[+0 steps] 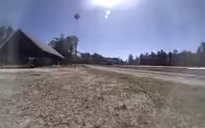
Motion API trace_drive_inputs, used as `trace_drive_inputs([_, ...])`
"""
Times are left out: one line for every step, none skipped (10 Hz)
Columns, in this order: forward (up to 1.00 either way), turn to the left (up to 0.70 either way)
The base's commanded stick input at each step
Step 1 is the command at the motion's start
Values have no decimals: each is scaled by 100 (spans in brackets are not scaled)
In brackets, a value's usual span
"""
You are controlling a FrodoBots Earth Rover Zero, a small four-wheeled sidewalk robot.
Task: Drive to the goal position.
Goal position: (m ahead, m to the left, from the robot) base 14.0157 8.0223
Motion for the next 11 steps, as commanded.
trace_drive_inputs([70, -25])
trace_drive_inputs([70, -7])
trace_drive_inputs([70, 0])
trace_drive_inputs([70, -2])
trace_drive_inputs([70, -35])
trace_drive_inputs([70, -35])
trace_drive_inputs([70, 0])
trace_drive_inputs([70, 0])
trace_drive_inputs([70, 0])
trace_drive_inputs([70, -22])
trace_drive_inputs([70, -35])
